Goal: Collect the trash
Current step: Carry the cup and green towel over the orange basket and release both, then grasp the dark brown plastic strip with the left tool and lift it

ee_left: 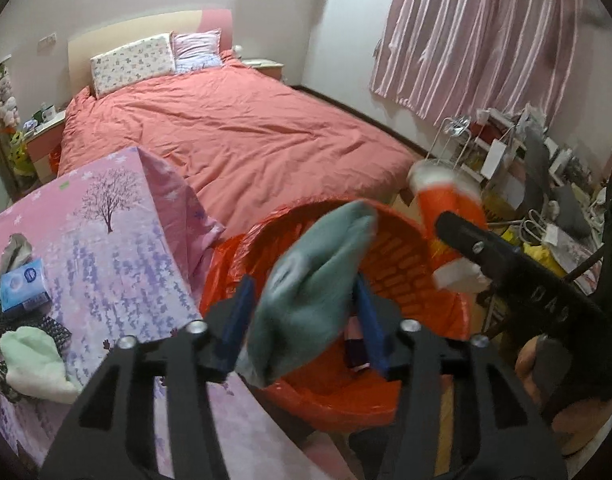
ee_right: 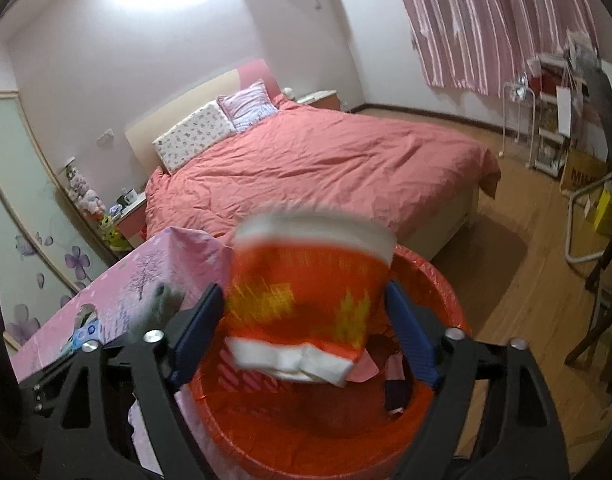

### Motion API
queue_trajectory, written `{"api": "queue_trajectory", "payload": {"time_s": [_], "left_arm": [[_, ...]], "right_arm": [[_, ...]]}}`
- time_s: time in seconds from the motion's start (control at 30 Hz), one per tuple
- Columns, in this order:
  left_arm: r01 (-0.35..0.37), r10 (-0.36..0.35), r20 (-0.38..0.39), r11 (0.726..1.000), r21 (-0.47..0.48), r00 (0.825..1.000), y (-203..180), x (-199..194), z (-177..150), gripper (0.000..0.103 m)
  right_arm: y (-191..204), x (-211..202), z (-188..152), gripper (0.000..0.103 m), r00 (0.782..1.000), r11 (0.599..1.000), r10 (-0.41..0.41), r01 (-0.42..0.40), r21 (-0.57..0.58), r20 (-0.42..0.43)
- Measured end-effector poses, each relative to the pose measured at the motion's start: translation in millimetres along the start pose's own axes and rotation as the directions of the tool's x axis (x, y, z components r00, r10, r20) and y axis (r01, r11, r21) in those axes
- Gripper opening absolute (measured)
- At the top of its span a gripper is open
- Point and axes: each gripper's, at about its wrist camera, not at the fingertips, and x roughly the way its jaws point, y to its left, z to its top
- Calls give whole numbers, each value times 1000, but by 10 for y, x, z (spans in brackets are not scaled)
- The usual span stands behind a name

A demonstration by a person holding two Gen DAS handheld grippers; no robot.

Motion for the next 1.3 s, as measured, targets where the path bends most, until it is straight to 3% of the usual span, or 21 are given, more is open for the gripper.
{"api": "queue_trajectory", "payload": {"time_s": [0.13,0.27,0.53,0.73,0.97,1.13,1.3], "left_arm": [[-51,51,9,999,-9,999,157,-17,-78,69],[-106,106,13,994,-9,994,305,-129,-183,76],[-220,222,51,974,-46,974,762,-645,-522,90],[-297,302,54,950,-92,952,1249,-1085,-835,90],[-396,403,38,909,-130,914,1879,-1560,-1284,88],[-408,409,-26,902,-140,912,2256,-1683,-1602,75],[-405,398,-79,908,-110,914,2372,-1581,-1774,62]], "right_arm": [[-47,-11,-90,87,1000,1000,-16,16,15,-6],[30,-43,-174,87,999,999,-37,37,-6,-20],[263,-96,-244,90,998,993,-58,54,-110,-36],[616,-157,-414,90,998,984,-34,25,-175,-52],[1147,-165,-678,90,993,961,39,-68,-269,-111],[1506,-157,-885,90,985,937,76,-123,-327,-152],[1780,-142,-1074,88,975,918,100,-167,-360,-197]]}}
